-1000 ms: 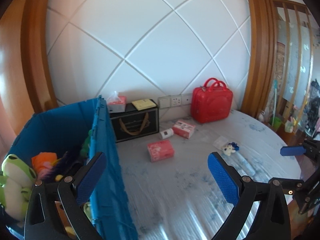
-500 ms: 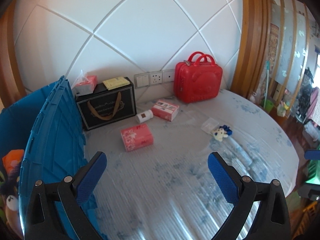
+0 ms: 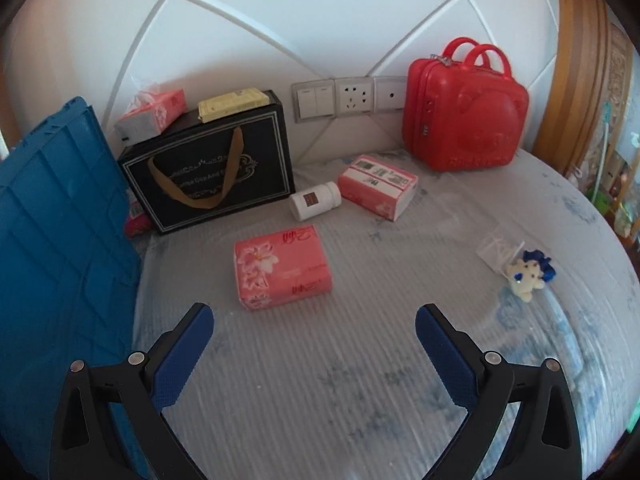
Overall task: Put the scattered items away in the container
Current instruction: 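Move both open tools away from the crate back over the bed, then grasp the pink tissue pack with the left tool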
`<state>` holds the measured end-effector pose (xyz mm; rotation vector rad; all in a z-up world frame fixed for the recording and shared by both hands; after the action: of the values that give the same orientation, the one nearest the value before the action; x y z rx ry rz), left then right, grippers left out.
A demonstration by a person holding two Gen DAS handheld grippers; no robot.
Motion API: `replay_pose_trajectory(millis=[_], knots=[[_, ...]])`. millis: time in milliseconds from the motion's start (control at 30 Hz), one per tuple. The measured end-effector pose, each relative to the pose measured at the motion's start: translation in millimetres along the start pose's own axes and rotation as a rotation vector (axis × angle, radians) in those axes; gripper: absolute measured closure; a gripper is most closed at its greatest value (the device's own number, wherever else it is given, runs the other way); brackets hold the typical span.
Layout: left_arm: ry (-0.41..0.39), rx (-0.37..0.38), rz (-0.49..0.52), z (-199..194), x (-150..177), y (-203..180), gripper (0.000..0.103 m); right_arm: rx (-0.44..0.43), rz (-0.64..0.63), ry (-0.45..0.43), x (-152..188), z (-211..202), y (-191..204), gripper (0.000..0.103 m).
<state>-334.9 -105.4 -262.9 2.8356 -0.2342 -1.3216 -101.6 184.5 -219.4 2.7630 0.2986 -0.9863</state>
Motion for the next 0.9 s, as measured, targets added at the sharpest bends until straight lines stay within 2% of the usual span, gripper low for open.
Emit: replay_pose_trajectory(millis=[167,333,500,600,767,900], knots=[[0.077,-0.035,-0.08,81,21,20,0.001,0.025,0.058,0.082,36,23,-24,0.0],[0.098,-0.007,-0.12,132,29,31,0.001,0.042,0.082,0.15,69,41,-31,0.0],[0.118,-0.012,-0.142,164,30,34,0.001,0.059,0.099,0.185,84,58,-40,0.0],[0.103,-0.061,-0.105,174,25,30,0.001,0.065,0.099,0.191,84,66,-45,0.0],[0.138,-0.163,0.0,195,22,27,0.0,0.066,0.081,0.184,72,77,-48,0.0],[0.134,-0.157,0.006,201,17,33,0.0,0.066,0.072,0.179,66,83,-49,0.0]])
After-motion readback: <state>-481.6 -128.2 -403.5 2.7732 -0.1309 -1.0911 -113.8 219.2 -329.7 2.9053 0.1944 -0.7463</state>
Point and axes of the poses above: each gripper's, at about its wrist camera, not at the fingertips, and z roughly the way its jaws point, y to its left, x to its underside, the point moved 8 cm from there along z, roughly the way its jaws point, and after that the axes turned 9 degrees about -y, right-handed, at the moved point
